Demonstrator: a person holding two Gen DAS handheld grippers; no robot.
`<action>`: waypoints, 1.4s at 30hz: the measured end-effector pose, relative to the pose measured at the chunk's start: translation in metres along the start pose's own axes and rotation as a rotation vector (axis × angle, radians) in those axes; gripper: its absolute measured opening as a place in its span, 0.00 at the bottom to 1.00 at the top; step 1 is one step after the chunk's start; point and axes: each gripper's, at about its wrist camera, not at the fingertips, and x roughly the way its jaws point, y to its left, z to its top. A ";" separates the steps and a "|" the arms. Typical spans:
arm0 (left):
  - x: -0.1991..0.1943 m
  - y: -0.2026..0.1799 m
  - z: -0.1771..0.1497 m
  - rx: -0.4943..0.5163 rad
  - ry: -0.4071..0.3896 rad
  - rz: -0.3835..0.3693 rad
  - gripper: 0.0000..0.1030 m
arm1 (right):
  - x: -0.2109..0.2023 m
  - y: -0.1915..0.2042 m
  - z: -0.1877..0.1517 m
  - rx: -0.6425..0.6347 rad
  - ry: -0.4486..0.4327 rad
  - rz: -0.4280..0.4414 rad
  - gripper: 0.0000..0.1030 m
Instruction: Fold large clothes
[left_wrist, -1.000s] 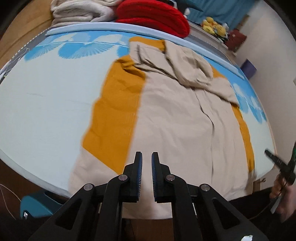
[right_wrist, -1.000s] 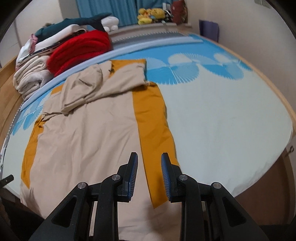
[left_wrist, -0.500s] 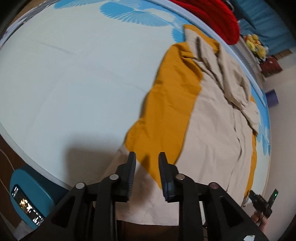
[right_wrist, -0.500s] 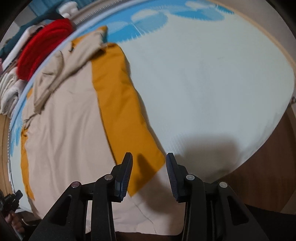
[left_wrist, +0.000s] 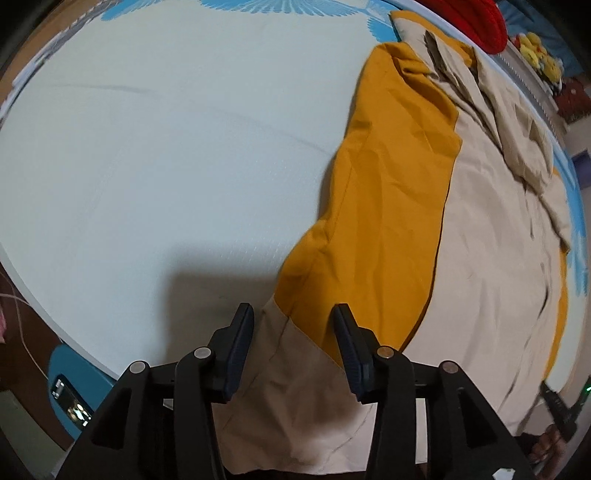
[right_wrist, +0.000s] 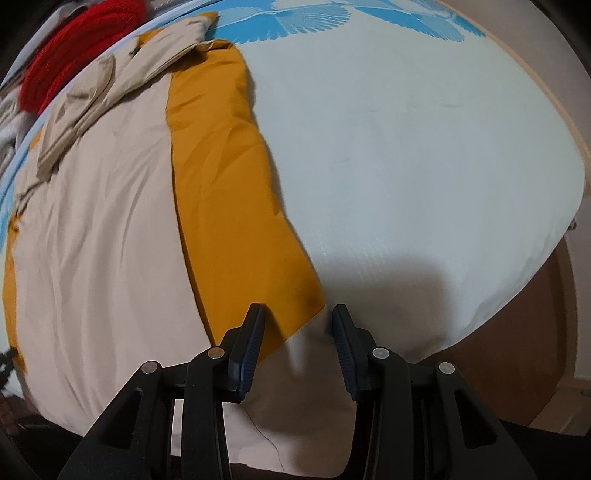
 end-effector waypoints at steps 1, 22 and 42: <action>0.000 -0.001 -0.001 0.016 -0.005 0.010 0.40 | 0.000 0.003 -0.001 -0.013 -0.003 -0.005 0.32; -0.019 0.002 -0.034 0.098 0.008 0.027 0.25 | -0.016 -0.006 0.001 0.041 -0.053 -0.049 0.30; -0.013 -0.011 -0.035 0.175 0.005 0.095 0.16 | -0.007 0.018 0.000 -0.095 -0.033 -0.056 0.11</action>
